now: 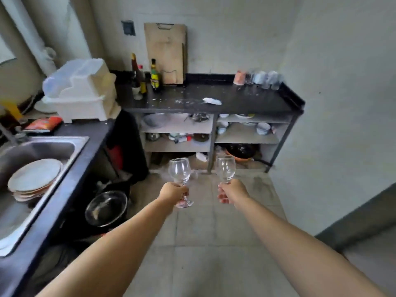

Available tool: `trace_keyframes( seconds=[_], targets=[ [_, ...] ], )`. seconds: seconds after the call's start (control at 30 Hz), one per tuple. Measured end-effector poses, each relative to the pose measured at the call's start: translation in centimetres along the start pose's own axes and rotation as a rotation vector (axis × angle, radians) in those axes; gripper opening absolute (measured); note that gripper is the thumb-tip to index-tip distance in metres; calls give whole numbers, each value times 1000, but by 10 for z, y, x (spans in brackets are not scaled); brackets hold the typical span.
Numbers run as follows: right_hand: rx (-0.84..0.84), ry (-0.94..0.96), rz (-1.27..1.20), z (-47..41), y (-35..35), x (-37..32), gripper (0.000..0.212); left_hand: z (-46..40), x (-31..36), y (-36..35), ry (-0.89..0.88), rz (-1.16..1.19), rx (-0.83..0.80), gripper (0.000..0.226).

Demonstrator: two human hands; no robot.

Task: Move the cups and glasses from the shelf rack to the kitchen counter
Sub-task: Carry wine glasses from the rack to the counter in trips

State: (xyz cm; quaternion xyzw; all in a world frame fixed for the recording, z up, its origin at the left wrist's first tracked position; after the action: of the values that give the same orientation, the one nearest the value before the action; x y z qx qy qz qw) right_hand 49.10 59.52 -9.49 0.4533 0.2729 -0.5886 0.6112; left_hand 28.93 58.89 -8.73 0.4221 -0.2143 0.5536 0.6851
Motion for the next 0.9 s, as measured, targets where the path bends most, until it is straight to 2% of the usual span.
trace_keyframes(
  seconds=[0.13, 0.27, 0.67, 0.9],
  targets=[
    [153, -94, -73, -31, 74, 25, 24, -25, 36, -86, -1, -18, -174, 28],
    [238, -139, -114, -62, 115, 31, 22, -53, 69, -143, -20, -77, -270, 26],
    [360, -122, -244, -210, 166, -45, 7, -186, 208, -208, -57, -200, -384, 16],
    [372, -101, -275, -303, 223, -85, 6, -244, 287, -280, -100, -254, -443, 24]
  ],
)
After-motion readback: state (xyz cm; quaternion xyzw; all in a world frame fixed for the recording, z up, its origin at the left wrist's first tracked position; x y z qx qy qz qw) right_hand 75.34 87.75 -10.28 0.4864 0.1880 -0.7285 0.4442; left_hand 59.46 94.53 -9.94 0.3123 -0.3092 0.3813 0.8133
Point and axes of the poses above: each hand's wrist, its own z-axis away from the middle knuckle, its own y-axis out of the back of the hand, x = y × z, the point moved 5 cm from there along -z, towards the middle knuckle, and after that the axes turned 5 degrees about y, right-handed, at the moved point
